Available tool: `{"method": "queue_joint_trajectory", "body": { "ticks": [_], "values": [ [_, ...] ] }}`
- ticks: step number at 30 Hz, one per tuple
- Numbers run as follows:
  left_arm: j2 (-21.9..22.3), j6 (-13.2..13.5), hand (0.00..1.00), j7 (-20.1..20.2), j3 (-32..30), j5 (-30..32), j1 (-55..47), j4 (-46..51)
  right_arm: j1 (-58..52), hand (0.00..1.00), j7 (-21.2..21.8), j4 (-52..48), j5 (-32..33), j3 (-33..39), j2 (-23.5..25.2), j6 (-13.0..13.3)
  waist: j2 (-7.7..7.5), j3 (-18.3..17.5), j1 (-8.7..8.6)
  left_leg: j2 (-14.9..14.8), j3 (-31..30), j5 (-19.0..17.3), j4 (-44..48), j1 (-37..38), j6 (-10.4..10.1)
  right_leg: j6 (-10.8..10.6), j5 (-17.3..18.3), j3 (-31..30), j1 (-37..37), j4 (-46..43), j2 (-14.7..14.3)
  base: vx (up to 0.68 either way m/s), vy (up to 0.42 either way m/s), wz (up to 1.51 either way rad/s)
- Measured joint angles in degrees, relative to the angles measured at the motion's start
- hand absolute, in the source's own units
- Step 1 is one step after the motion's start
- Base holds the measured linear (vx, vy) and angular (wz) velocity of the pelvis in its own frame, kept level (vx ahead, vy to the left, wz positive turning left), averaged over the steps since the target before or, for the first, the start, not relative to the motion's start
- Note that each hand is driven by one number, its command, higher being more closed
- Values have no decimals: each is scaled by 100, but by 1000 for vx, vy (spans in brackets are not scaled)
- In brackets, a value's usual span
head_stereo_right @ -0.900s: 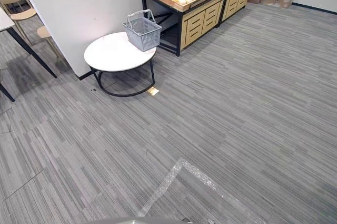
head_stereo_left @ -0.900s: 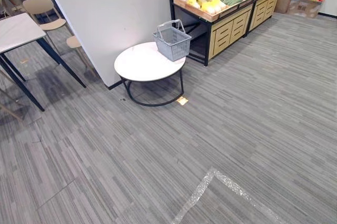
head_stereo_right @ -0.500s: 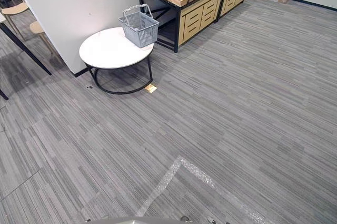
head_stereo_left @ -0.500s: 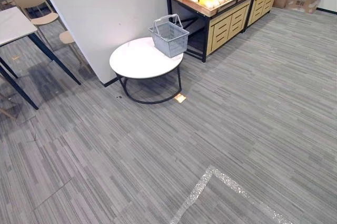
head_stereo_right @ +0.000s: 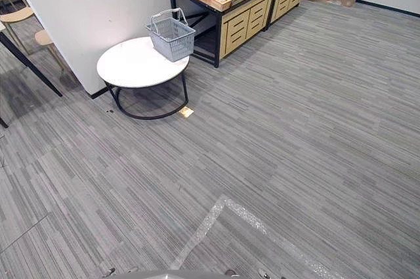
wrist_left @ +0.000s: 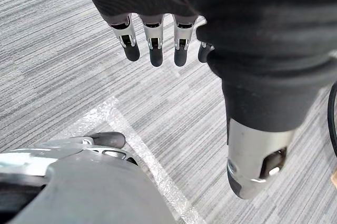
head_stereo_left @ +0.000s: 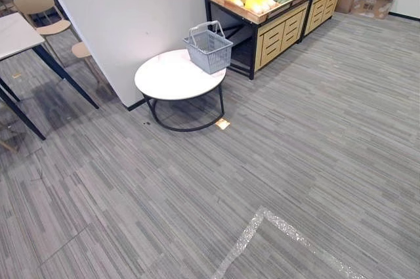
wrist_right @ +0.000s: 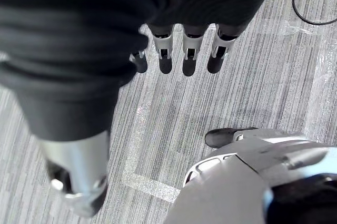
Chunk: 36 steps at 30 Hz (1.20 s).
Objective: Pick vegetable in the basket
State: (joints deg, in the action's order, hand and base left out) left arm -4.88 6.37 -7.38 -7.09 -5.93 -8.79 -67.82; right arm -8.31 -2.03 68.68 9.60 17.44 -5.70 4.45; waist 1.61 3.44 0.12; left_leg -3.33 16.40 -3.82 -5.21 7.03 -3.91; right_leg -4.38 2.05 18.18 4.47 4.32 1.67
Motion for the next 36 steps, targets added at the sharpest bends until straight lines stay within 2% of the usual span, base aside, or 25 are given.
{"method": "queue_joint_trajectory", "body": {
  "ticks": [20,22,23,25,27,28,29,30,31,32,33,34,35,36],
  "values": [
    [-40,56,0,5,17,-4,25,-2,24,0,-3,24,51,-3,22,0,-66,47,-9,-8,14,-10,10,2,-15,1,3,30,26,14,-9,1,-1,0],
    [-67,59,0,-60,63,-25,72,1,96,0,-9,5,61,-2,-3,3,-80,120,-6,-41,35,-10,89,-119,-15,214,152,30,-285,-433,32,-27,-10,-10],
    [-127,58,0,-106,133,-38,147,1,202,0,-17,-11,76,-2,-1,4,-72,231,-19,-50,40,-9,170,-204,-16,220,305,29,-467,-759,91,-62,-36,-6],
    [-210,59,0,-148,160,-64,254,5,292,0,-47,-23,256,-1,37,8,-197,440,-30,-74,42,-13,261,-295,-20,270,487,32,-687,-1139,144,-86,-63,1],
    [-272,59,0,-179,93,-87,284,22,343,0,-85,-22,408,4,124,18,-308,556,-29,-167,23,-262,741,-494,-88,340,718,100,-746,-1338,177,-48,-99,6],
    [-250,62,0,-202,68,-249,272,82,323,0,-114,-20,481,-9,122,55,-298,570,-15,-354,16,-596,1395,-734,-159,427,782,164,-700,-1337,116,-13,-117,2],
    [-220,61,0,-218,13,-321,199,138,316,0,-123,-21,521,-30,117,111,-269,586,14,-507,21,-747,1962,-922,-167,466,807,197,-599,-1283,45,23,-164,15],
    [-227,66,0,-217,-27,-483,146,252,298,0,-128,-20,619,-63,126,145,-265,621,14,-746,10,-701,3201,-1470,-155,478,812,296,-423,-1136,4,39,-144,24],
    [-196,63,0,-217,-77,-520,132,280,297,0,-129,-19,628,-78,109,154,-258,633,11,-865,-2,-631,3710,-1671,-89,481,812,338,-299,-1061,-35,70,-164,30],
    [-106,69,0,-220,-260,-564,111,335,240,0,-126,-21,631,-108,57,188,-168,698,18,-1104,12,-438,4546,-1935,165,487,814,364,-20,-893,-132,75,-76,15],
    [-29,67,0,-217,-284,-616,96,375,245,0,-127,-21,632,-114,36,198,-143,715,48,-1210,25,-265,4912,-2062,184,491,816,359,101,-835,-168,110,-49,7],
    [-26,72,0,-216,-313,-697,69,429,255,0,-130,-24,657,-171,35,200,-175,740,135,-1257,0,-274,5329,-2293,170,477,813,330,253,-773,-146,137,0,-3],
    [-13,66,0,-217,-327,-715,69,439,298,0,-130,-23,670,-199,-3,201,-175,741,167,-1210,-2,-347,5282,-2385,106,479,814,294,342,-684,-110,240,25,-5],
    [12,65,0,-207,-336,-732,68,442,472,0,-135,-22,669,-202,-8,201,-187,744,166,-1074,57,-443,4768,-2594,31,411,766,256,391,-523,-35,234,46,-8]
  ]
}}
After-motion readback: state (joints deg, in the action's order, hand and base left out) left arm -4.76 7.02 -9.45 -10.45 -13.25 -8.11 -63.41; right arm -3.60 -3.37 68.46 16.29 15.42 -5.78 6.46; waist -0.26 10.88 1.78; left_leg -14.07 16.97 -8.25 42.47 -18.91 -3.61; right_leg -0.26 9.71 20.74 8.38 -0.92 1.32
